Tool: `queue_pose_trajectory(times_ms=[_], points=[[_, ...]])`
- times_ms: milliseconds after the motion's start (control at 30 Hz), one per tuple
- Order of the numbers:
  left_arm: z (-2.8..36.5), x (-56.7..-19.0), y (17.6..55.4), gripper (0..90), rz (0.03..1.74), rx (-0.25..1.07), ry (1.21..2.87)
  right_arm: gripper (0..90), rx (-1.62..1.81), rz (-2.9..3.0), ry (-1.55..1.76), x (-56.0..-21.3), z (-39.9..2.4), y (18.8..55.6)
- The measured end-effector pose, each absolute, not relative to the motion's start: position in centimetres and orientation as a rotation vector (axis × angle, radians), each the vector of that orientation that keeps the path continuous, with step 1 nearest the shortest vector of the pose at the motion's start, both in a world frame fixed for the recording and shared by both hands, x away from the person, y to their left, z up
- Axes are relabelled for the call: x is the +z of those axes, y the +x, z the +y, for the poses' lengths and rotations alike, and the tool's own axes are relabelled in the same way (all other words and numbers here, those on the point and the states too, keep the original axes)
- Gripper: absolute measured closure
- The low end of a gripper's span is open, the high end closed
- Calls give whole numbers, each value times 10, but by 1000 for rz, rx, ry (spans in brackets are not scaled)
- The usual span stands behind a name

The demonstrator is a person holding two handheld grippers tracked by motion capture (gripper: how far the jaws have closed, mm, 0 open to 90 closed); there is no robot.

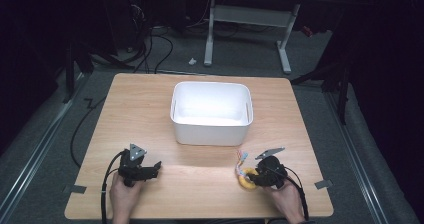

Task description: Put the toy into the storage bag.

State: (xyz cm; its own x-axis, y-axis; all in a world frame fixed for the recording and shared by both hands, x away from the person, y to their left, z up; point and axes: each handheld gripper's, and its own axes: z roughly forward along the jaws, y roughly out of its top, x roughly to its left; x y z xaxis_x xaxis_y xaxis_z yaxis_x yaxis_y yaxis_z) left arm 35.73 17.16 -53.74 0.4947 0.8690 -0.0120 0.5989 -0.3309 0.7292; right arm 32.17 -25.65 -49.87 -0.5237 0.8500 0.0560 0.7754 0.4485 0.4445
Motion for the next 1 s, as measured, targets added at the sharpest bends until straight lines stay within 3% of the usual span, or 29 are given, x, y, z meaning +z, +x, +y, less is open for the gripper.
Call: queue_pose_trajectory(times_ms=[1000], points=[[172, -537, 357, 149, 1194, 502, 2059, 671, 565, 2526, 1320, -496, -247, 318]])
